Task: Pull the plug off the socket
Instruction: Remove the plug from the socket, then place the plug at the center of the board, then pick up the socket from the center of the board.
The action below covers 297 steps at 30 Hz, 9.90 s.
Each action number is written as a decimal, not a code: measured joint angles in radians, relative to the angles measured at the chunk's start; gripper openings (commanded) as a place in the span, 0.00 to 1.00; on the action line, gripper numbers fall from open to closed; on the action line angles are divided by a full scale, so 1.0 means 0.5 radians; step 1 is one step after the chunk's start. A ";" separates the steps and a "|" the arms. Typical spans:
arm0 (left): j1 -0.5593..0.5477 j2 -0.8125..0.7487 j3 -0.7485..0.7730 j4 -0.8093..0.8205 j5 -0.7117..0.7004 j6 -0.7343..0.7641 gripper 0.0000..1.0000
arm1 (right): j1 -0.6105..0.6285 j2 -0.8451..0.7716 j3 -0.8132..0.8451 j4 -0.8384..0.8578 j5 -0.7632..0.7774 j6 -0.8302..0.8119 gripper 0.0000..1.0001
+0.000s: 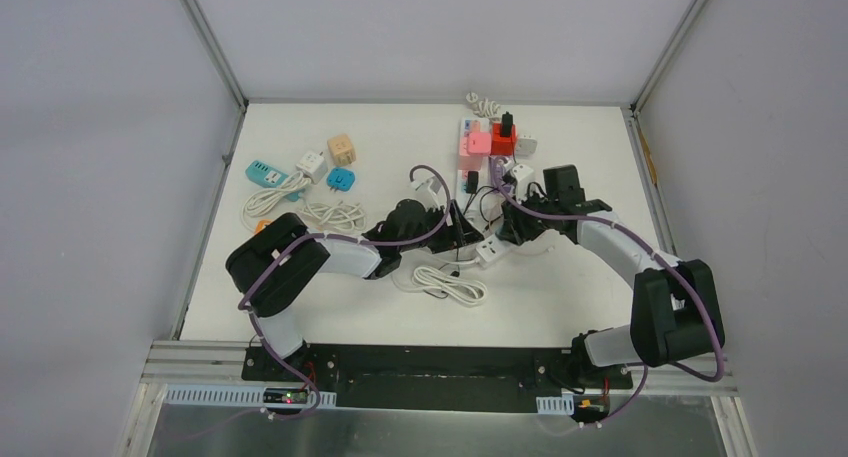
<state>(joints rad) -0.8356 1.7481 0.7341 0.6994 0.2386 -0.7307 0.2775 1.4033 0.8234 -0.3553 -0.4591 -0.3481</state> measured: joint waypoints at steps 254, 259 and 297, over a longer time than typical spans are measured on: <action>0.570 -0.788 1.030 -1.728 1.108 2.141 0.99 | -0.575 -0.070 0.717 -1.409 -0.983 -1.335 0.97; 0.310 -0.774 1.123 -2.013 0.903 2.347 0.99 | -0.393 -0.070 0.703 -1.417 -0.872 -1.457 0.97; 0.008 -0.689 1.312 -2.506 0.534 2.748 0.99 | 0.082 0.296 0.560 -1.127 -0.418 -1.779 0.98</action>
<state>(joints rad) -0.8318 1.4036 1.3899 -0.5537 0.5056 0.6434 0.3183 1.5513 1.1034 -0.9188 -0.6682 -1.2377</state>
